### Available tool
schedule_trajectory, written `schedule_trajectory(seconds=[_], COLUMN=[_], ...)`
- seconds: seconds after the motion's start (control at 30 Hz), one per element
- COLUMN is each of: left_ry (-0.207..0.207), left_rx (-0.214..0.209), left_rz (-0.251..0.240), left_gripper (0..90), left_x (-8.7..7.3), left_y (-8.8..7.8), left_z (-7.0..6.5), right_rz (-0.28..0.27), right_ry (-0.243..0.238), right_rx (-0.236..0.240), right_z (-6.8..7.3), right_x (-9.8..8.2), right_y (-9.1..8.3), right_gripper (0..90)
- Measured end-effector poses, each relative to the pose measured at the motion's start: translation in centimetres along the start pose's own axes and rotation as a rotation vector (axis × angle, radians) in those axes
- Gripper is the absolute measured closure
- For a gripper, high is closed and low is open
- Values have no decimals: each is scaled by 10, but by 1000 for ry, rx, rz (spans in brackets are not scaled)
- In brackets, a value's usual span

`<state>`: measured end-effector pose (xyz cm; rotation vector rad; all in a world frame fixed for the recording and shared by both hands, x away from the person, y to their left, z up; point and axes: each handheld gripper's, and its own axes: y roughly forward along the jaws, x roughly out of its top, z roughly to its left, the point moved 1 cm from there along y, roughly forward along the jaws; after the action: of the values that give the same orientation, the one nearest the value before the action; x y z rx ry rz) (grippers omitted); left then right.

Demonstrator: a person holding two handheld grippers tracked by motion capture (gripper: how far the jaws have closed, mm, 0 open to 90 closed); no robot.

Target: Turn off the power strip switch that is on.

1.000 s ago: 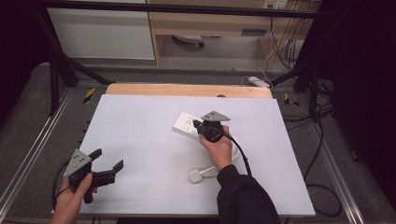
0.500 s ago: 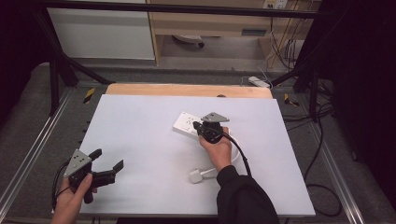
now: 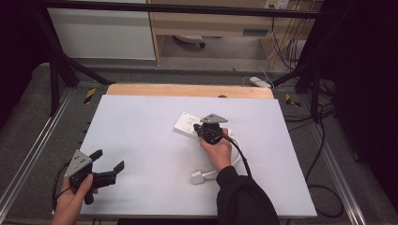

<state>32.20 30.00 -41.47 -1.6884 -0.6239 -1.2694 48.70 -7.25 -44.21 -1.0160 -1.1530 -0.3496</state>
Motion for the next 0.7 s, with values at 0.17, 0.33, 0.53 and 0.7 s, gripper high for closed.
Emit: schedule_trajectory(seconds=[0.17,0.33,0.53,0.7], left_ry=[2,2,2,1], left_rx=[-2,-2,-3,-2], left_rz=[1,2,2,2], left_gripper=[47,47,47,47], left_x=[0,0,0,0], left_y=[0,0,0,0], left_z=[0,0,0,0], right_rz=[11,17,29,33], right_ry=[5,8,7,8], right_rx=[-2,-1,-5,-5], right_z=[-1,-1,-1,0], right_x=[-2,-2,-5,-6], right_y=[3,5,9,11], right_gripper=[893,894,894,895])
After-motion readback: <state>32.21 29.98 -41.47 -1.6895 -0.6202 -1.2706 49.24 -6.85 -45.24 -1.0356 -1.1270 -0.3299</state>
